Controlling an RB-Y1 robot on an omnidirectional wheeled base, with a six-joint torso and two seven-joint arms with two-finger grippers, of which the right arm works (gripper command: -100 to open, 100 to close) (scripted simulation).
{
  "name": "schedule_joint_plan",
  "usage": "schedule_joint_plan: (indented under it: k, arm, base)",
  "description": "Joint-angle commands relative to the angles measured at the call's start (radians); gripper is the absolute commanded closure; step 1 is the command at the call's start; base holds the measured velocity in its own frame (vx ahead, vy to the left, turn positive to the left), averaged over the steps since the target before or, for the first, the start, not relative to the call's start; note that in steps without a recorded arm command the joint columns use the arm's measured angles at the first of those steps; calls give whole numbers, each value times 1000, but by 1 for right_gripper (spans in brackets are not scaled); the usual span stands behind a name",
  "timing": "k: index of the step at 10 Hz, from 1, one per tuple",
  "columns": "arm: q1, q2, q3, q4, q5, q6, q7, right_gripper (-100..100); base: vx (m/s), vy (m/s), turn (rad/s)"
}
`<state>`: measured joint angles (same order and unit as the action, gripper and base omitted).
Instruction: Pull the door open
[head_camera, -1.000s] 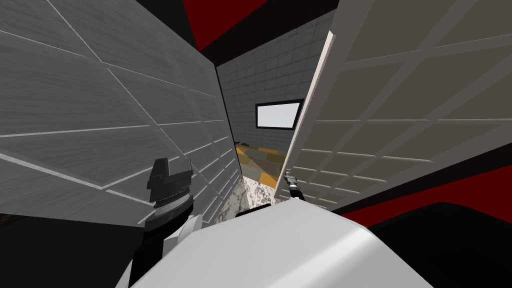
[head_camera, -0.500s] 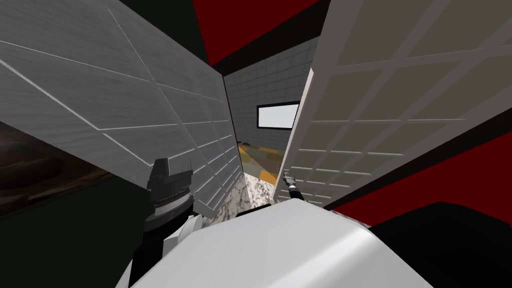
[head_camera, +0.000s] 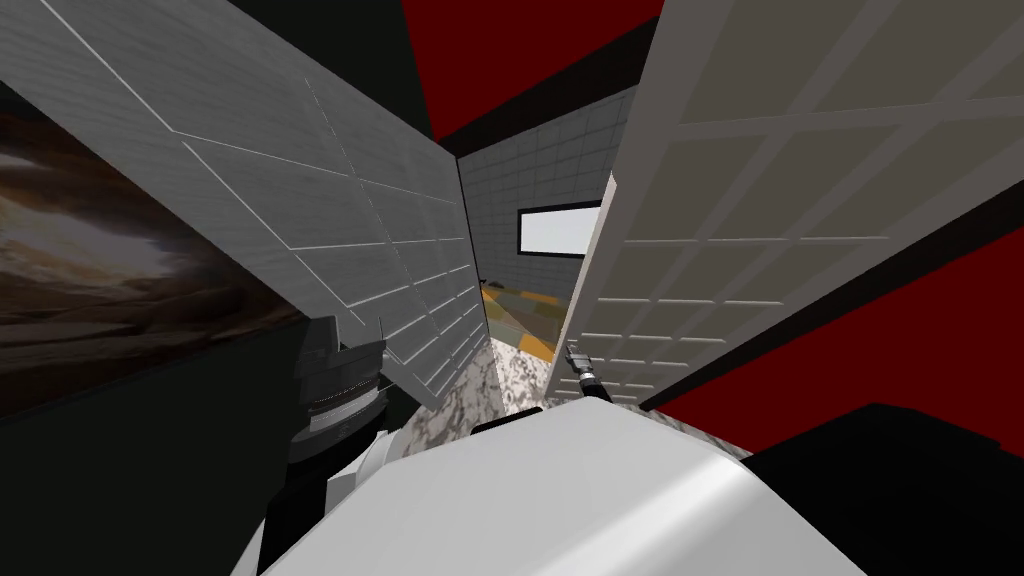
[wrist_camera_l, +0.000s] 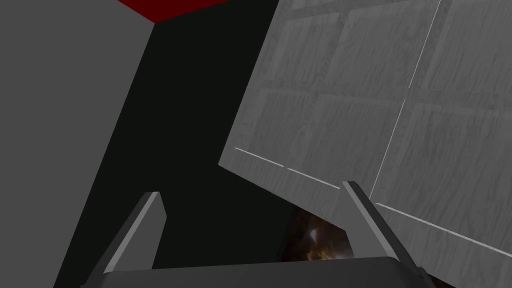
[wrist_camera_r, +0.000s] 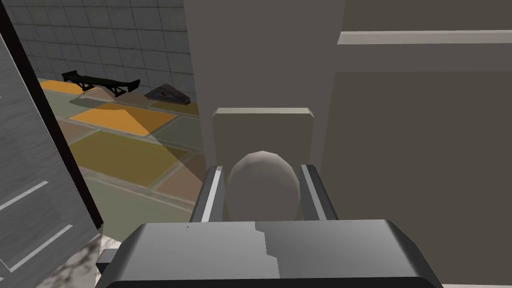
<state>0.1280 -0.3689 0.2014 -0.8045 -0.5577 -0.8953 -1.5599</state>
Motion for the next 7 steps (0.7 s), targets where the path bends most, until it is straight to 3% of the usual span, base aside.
schedule_joint_plan:
  k: [1, 3, 4, 7]
  arm:
    - [10, -13, 29, 0, 15, -16, -28, 100]
    - [21, -27, 50, -8, 26, -25, -48, 100]
    - [14, -22, 44, 0, 23, -22, -40, 100]
    - [42, -57, 87, -1, 46, -62, -88, 100]
  base:
    - [-255, -46, 94]
    - [-254, -26, 73]
    - [-109, 2, 10]
    - [-227, -26, 124]
